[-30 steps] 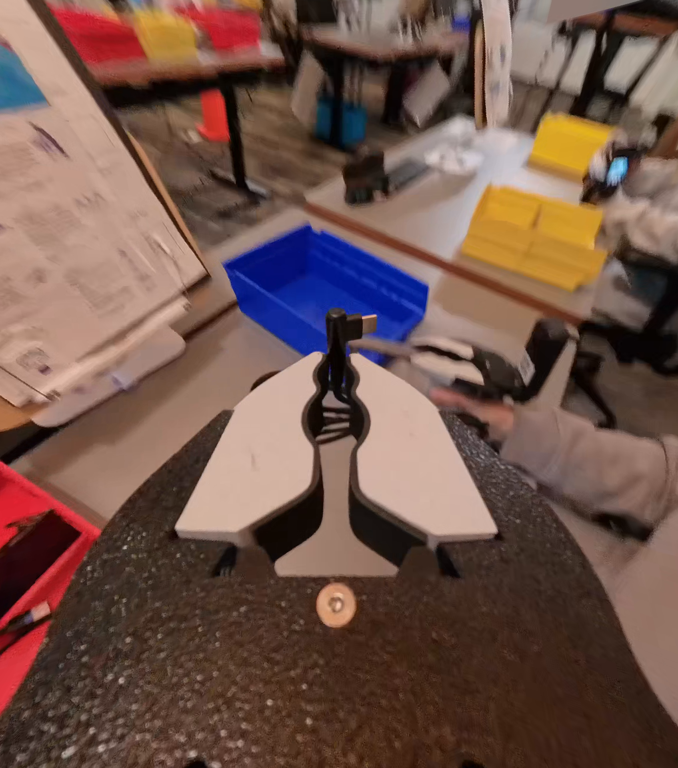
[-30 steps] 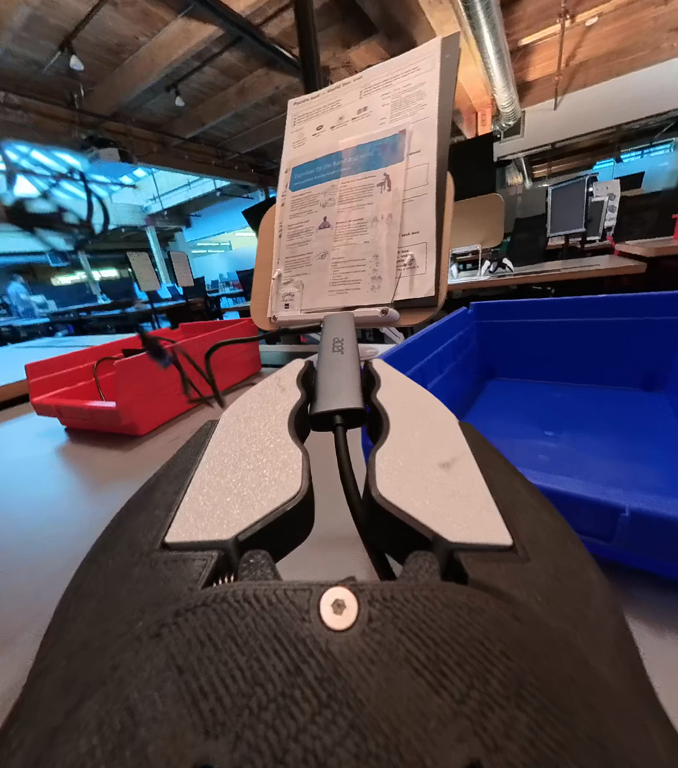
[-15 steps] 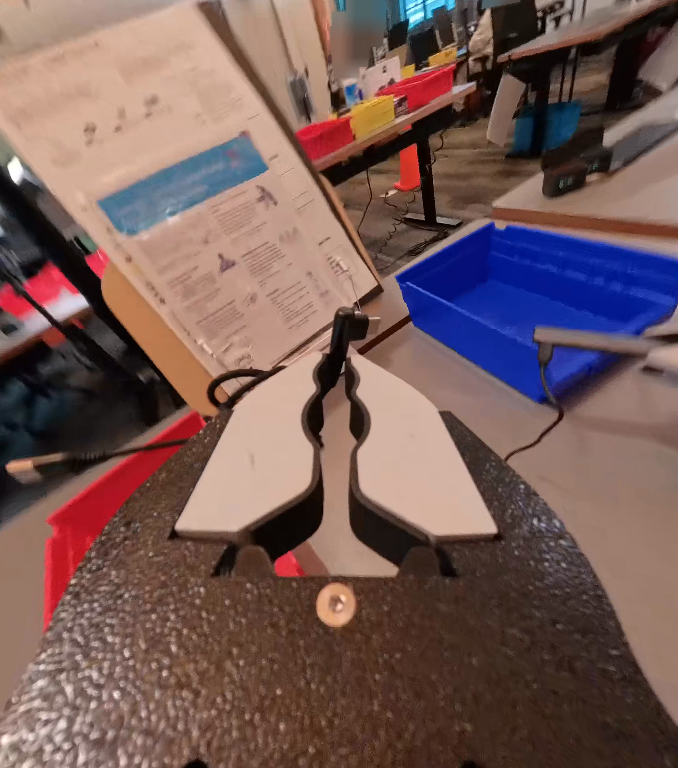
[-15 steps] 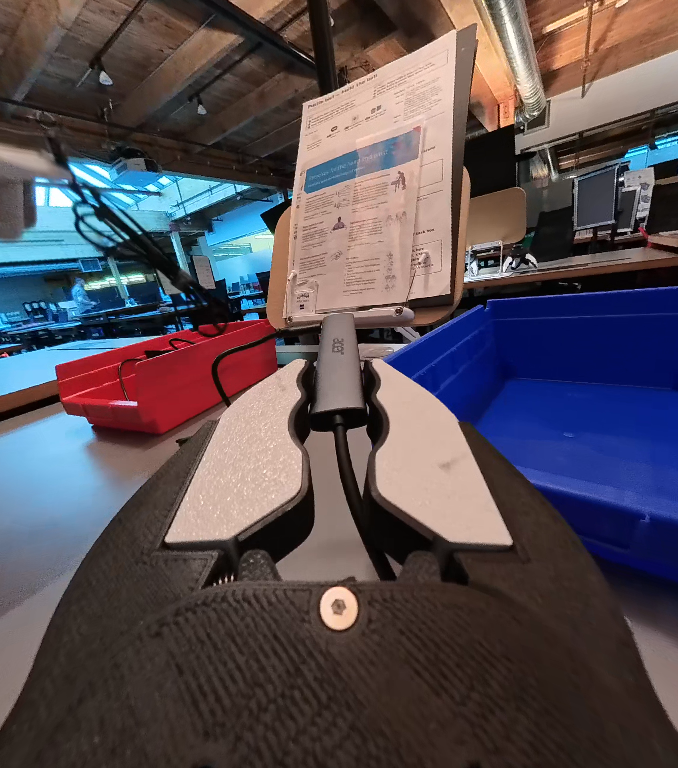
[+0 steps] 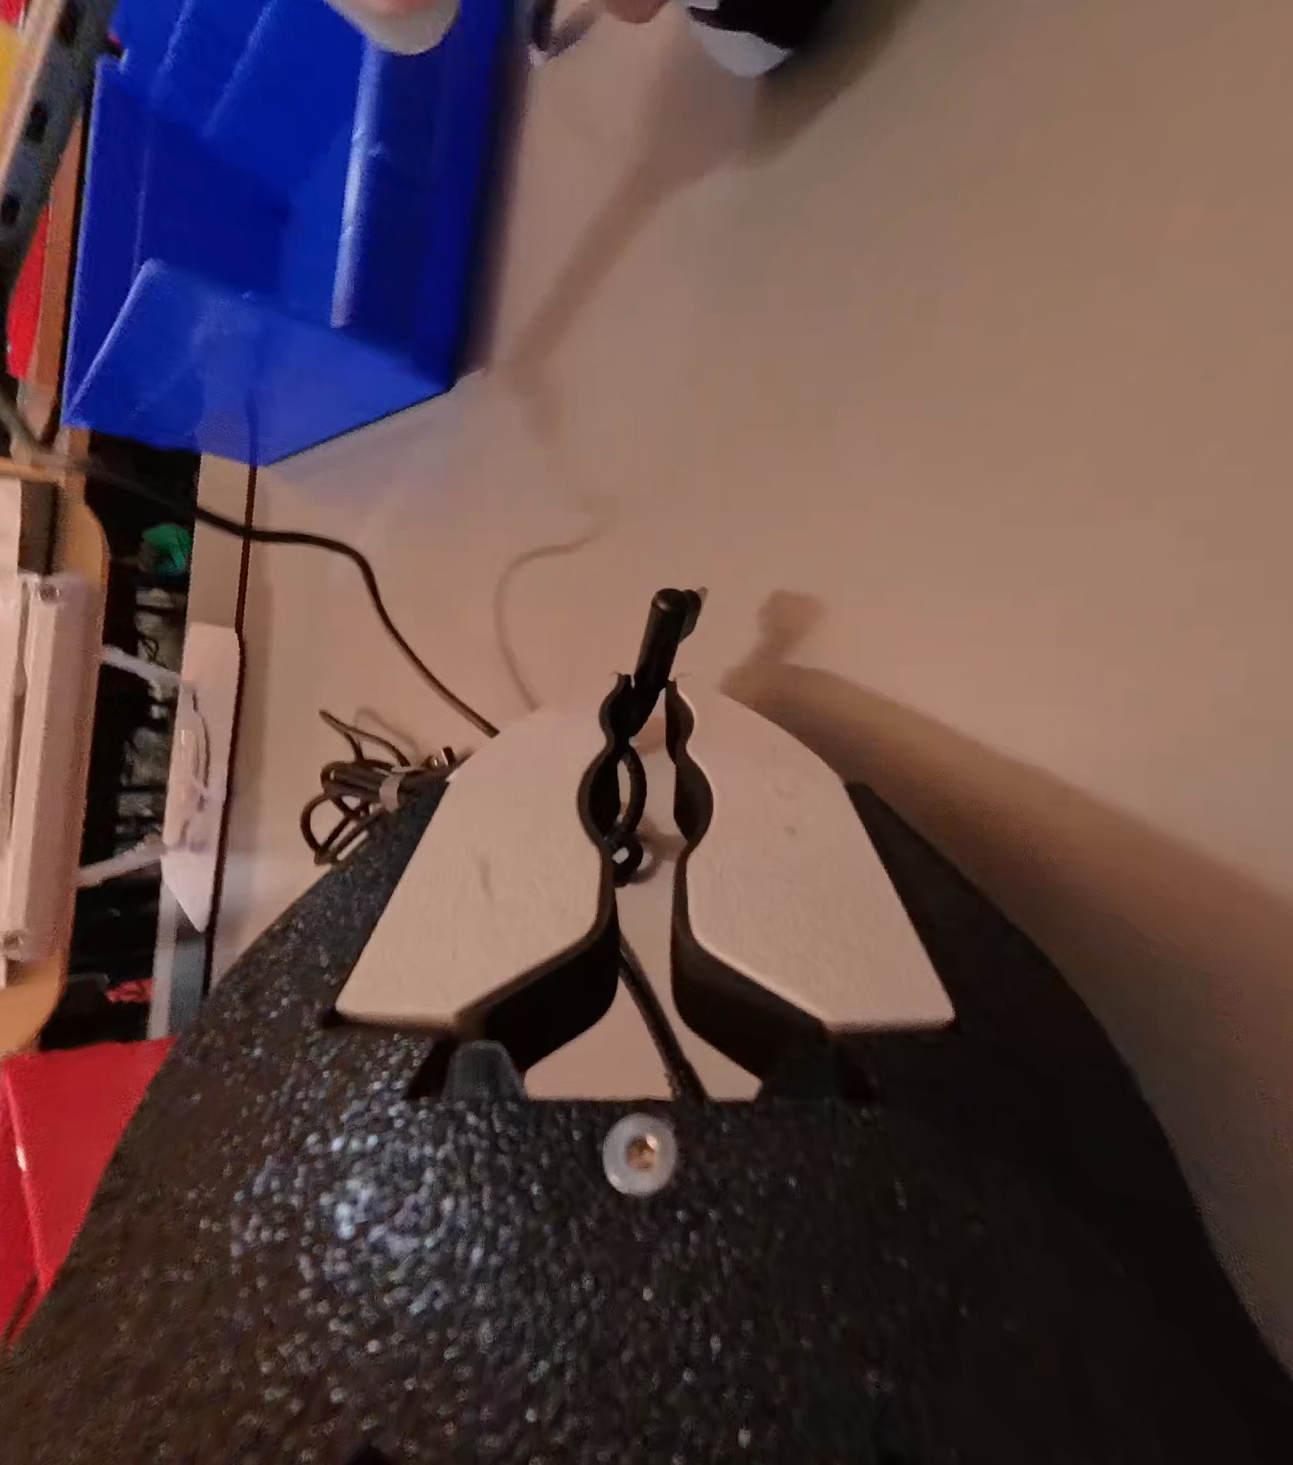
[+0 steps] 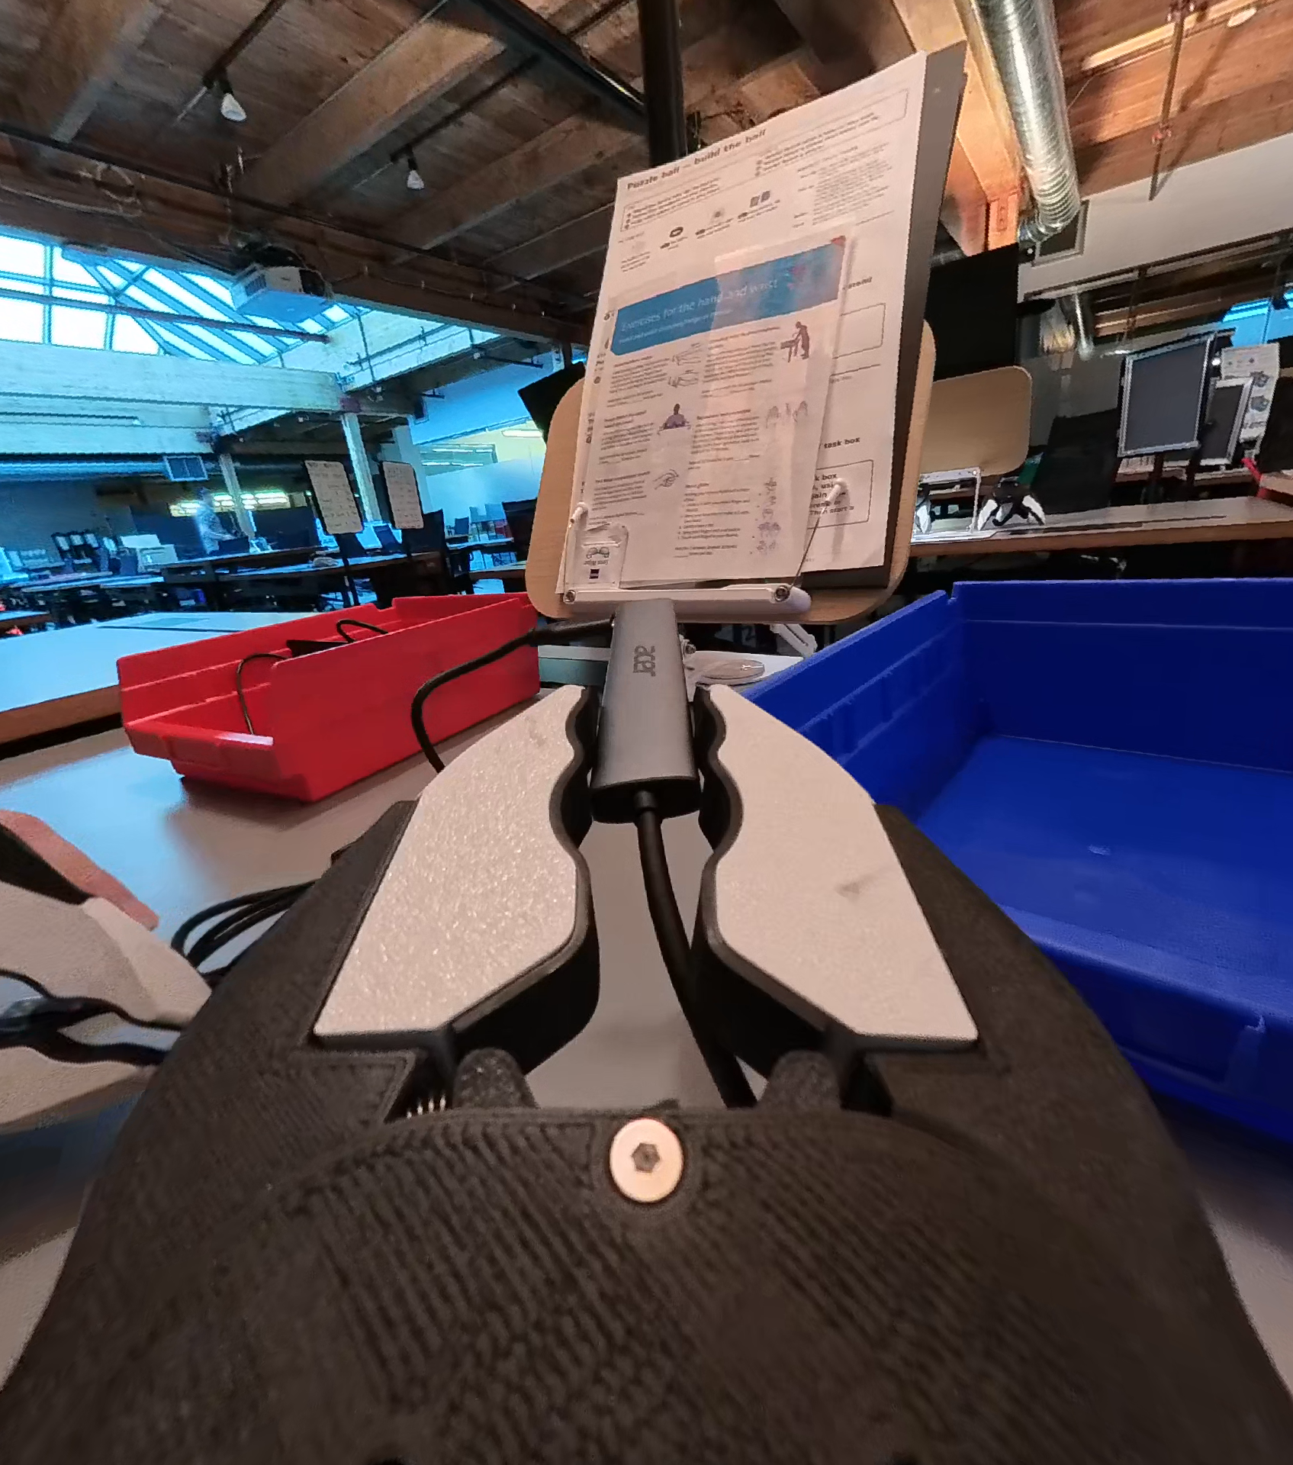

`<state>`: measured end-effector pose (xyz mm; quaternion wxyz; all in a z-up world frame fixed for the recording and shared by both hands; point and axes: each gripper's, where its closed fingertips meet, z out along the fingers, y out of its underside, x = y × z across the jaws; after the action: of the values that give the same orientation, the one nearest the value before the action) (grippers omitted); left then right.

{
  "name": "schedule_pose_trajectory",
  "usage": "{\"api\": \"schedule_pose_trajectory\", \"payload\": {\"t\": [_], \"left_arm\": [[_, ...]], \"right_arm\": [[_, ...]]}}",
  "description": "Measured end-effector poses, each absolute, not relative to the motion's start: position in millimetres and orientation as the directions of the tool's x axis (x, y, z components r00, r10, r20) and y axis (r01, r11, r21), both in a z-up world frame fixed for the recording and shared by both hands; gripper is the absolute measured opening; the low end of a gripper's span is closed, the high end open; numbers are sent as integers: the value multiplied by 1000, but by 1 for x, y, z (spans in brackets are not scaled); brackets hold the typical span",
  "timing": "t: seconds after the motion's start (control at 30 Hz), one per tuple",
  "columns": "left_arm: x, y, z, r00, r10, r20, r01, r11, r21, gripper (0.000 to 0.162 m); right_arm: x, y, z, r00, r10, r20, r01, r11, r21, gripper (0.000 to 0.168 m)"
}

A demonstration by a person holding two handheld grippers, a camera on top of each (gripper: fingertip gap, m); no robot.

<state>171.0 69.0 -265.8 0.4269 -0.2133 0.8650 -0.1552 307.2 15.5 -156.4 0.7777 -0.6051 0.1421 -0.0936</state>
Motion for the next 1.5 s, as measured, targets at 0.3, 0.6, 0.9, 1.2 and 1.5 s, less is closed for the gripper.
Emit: {"api": "schedule_pose_trajectory", "payload": {"t": [0.3,0.6,0.9,1.2,1.5], "left_arm": [[170,62,-279,-667,-329,-668,-123,934,-337,22],[172,54,-281,-751,-169,-638,-29,974,-225,11],[179,57,-234,-573,14,-820,11,1000,10,7],[203,55,-125,-212,130,-969,-69,987,148,8],[246,63,-154,-122,169,-978,-151,971,187,7]], "right_arm": [[306,16,-156,947,-300,-113,-35,255,-966,24],[306,16,-156,948,-294,-118,-41,257,-966,24],[302,22,-159,963,-248,-109,-53,220,-974,24],[292,29,-163,974,-132,-182,-155,191,-969,24],[284,30,-164,967,-21,-255,-246,190,-950,24]]}}
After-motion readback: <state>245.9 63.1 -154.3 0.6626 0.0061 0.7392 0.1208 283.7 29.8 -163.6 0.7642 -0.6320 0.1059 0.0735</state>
